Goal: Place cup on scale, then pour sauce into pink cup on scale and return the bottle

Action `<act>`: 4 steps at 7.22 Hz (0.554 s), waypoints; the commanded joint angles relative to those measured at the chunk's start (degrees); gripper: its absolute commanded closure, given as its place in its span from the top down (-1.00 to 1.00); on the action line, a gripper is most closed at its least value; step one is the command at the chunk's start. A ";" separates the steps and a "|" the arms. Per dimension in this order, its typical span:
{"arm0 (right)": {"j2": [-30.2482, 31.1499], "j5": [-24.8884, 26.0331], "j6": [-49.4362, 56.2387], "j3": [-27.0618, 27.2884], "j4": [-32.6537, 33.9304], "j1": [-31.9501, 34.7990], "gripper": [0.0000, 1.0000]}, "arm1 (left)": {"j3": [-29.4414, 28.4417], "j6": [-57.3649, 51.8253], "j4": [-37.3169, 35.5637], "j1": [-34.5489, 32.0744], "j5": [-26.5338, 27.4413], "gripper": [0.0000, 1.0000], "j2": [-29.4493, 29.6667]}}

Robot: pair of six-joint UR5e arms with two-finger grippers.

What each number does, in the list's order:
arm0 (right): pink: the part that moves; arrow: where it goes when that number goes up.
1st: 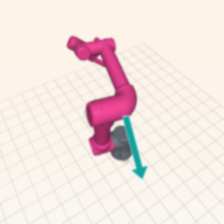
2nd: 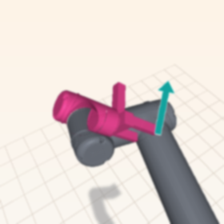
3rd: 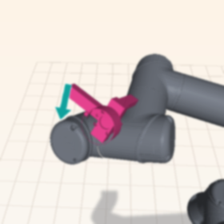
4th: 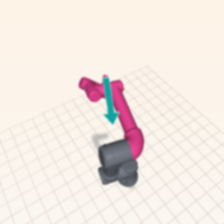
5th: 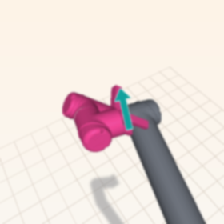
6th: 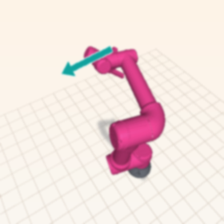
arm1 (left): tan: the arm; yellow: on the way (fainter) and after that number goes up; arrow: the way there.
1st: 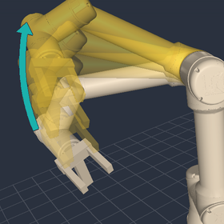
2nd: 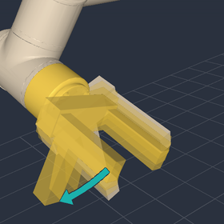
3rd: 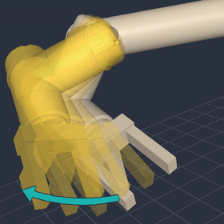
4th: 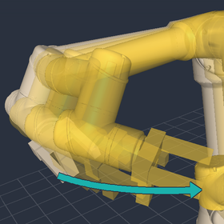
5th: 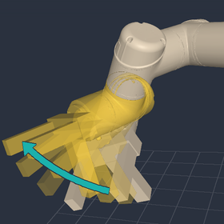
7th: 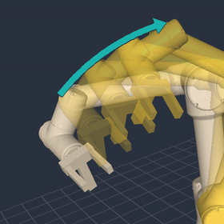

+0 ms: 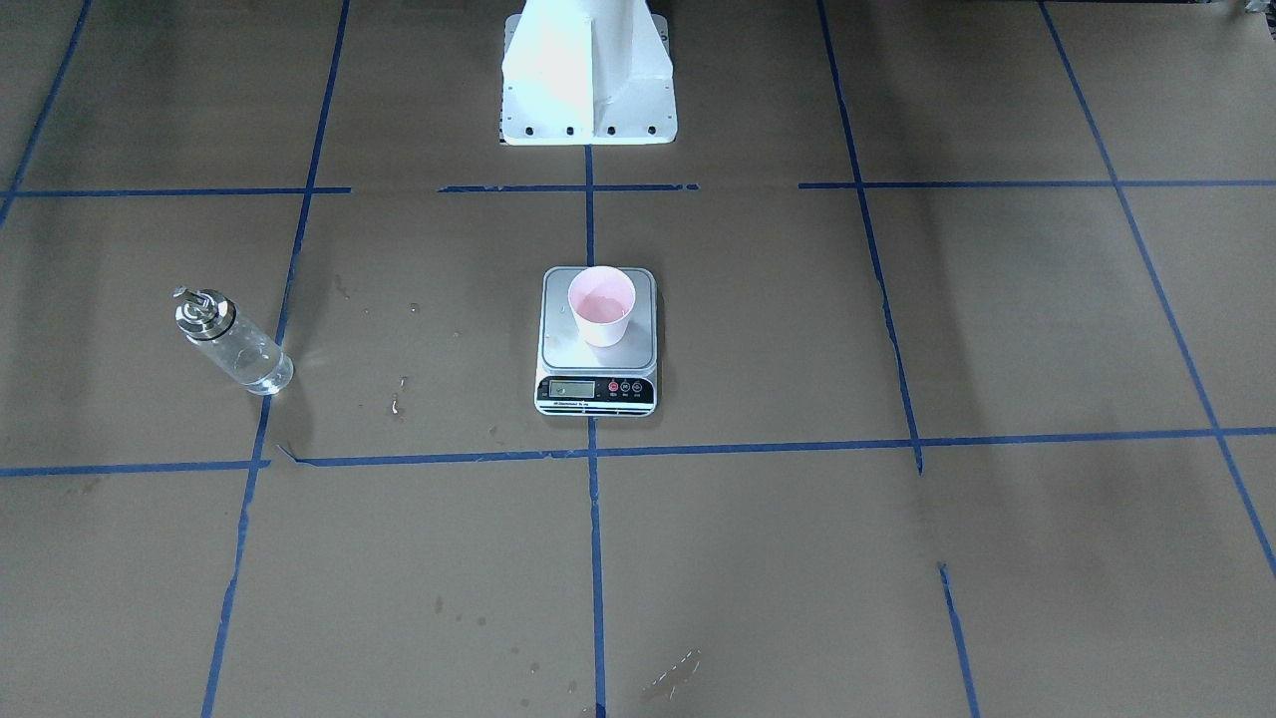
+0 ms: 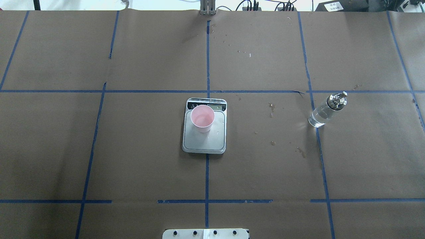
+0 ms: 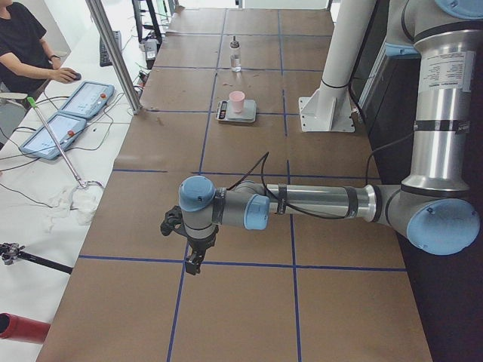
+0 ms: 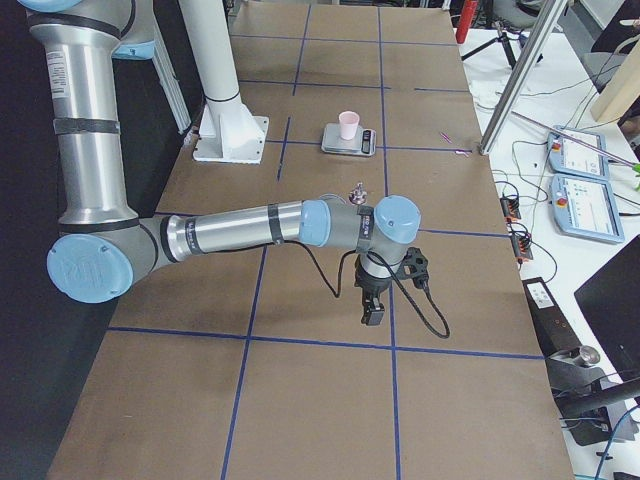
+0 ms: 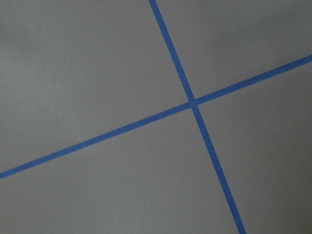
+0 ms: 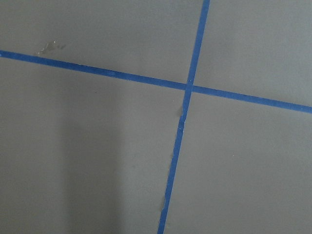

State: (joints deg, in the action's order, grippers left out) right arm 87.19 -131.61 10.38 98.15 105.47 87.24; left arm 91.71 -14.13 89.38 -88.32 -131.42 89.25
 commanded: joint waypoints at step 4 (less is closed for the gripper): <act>6.94 -2.16 -0.53 -0.50 -9.14 1.88 1.00 | 0.40 0.07 -4.30 -0.36 -1.29 1.00 1.36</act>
State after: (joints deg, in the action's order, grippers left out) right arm 93.27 -133.16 9.95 97.80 97.77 88.70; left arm 92.07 -14.06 85.16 -88.69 -132.63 90.53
